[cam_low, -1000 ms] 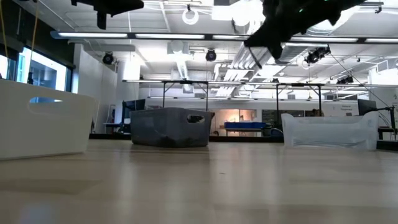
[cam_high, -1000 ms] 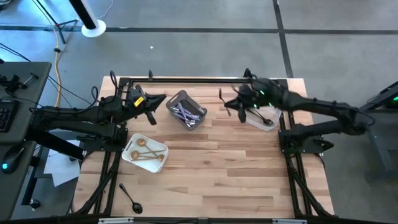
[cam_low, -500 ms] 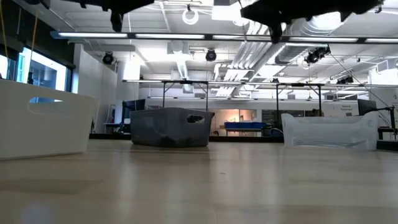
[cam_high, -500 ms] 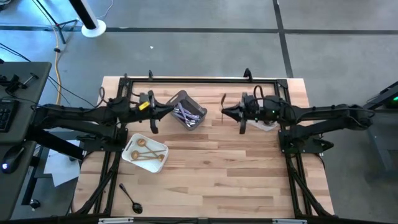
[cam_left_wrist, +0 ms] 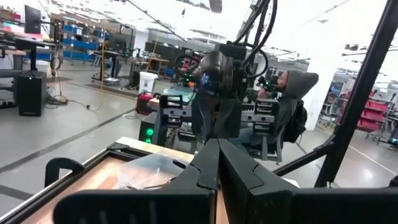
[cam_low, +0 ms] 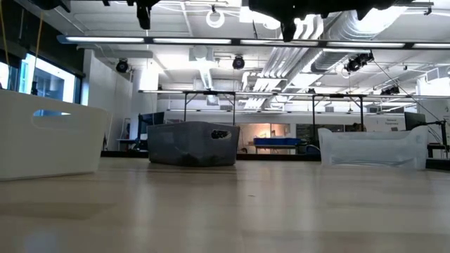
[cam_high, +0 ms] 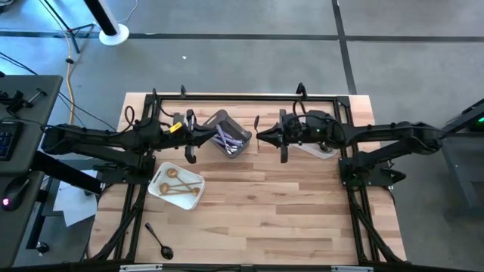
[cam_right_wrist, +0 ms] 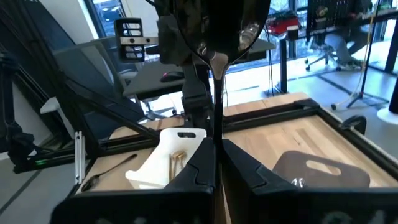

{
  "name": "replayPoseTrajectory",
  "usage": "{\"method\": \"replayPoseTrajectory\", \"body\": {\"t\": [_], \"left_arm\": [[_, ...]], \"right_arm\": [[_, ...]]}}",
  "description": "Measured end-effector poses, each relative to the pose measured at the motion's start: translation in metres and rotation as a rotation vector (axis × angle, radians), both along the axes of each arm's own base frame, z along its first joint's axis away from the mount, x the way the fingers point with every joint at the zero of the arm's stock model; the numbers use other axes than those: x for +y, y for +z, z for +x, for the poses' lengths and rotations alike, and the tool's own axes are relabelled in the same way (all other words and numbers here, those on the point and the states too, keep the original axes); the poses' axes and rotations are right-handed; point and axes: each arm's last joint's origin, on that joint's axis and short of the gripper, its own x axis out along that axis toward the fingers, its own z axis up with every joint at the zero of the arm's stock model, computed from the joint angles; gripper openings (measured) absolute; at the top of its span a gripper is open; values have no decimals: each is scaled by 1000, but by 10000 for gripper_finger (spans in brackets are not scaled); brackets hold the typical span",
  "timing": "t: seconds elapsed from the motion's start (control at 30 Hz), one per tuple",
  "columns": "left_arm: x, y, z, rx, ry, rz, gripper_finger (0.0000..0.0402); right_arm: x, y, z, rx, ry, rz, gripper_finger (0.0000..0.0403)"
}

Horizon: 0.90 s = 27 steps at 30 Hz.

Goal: Sort silverware by color (type)
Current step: Put the top black spoon into the transparent bin

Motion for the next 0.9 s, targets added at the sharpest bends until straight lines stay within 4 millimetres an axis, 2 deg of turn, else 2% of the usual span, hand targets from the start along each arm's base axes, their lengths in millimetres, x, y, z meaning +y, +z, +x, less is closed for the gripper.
{"method": "replayPoseTrajectory", "body": {"t": [0.9], "left_arm": [[-1,0,0,3,-19,5,0]], "right_arm": [[1,3,0,-25,15,14,0]]}}
